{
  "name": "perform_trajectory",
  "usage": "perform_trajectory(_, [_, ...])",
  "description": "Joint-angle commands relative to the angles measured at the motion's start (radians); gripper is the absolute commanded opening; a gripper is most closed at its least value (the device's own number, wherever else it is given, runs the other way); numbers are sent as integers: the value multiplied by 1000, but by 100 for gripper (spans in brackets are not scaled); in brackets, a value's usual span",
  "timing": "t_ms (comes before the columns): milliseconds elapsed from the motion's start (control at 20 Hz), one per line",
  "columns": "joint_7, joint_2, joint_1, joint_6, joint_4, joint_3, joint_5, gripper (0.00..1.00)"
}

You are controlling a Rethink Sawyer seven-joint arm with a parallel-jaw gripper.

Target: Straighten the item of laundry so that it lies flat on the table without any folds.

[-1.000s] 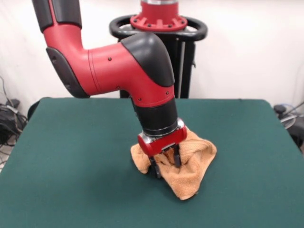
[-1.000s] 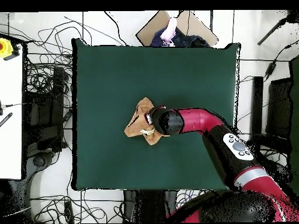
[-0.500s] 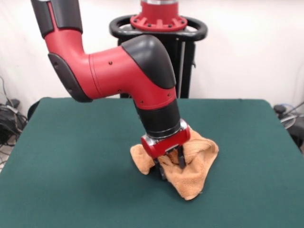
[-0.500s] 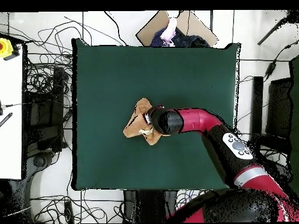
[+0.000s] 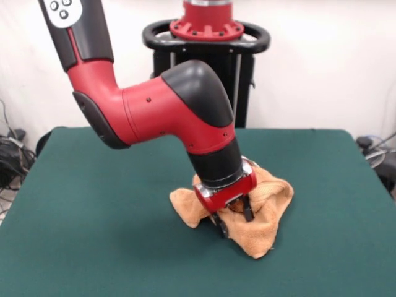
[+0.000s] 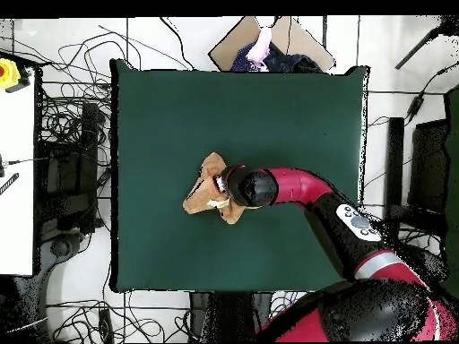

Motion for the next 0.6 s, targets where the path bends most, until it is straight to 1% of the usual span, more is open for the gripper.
perform_trajectory(50, [-46,102,17,51,-58,49,11,100])
perform_trajectory(300, [-46,106,22,38,-81,36,-4,100])
perform_trajectory(600, [-15,81,55,-1,-103,3,-37,100])
